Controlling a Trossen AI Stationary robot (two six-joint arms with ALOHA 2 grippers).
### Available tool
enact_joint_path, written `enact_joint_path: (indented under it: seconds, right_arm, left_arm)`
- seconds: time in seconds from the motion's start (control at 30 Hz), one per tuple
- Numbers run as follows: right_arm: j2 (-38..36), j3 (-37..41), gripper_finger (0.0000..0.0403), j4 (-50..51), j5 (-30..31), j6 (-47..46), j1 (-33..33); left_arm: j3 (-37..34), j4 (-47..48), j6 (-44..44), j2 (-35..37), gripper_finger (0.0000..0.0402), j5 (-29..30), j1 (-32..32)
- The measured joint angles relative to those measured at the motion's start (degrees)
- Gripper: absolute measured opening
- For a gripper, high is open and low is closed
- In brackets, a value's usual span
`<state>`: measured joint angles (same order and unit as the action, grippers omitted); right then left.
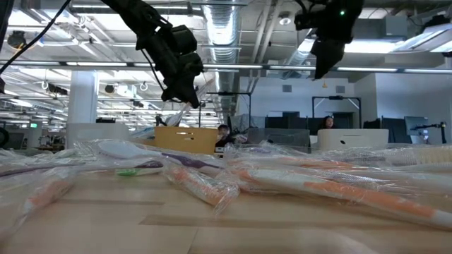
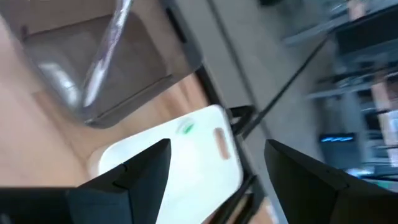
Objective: Pick & Place Toothbrushes
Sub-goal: Put the orange toothbrush into the yellow bin
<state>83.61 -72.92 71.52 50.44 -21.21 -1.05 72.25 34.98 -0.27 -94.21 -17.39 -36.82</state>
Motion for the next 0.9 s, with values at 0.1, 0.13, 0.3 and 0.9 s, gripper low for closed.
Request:
enact_joint_path:
  seconds: [0.1, 0.13, 0.3, 0.9]
  right_arm:
    - [-1.3, 0.5, 0.0255, -1.9, -4.7, 2.1, 3.0]
    - [-1.8, 1.3, 0.0255, -2.4, -5.7, 3.0, 3.6]
    - [-5.8, 7.0, 0.0255, -6.4, -8.7, 4.8, 4.1]
    - [-23.5, 21.1, 0.0255, -27.6, -10.0, 1.2, -0.5]
  left_arm:
    - [0.0, 0.0, 0.0, 0.0, 0.0012, 0.0, 0.0]
    - [0.0, 0.0, 0.0, 0.0, 0.0012, 0.0, 0.0]
    - [0.0, 0.1, 0.0, 0.0, 0.0012, 0.0, 0.0]
    - [-4.7, -3.9, 1.5, 0.0, 0.0012, 1.1, -0.5]
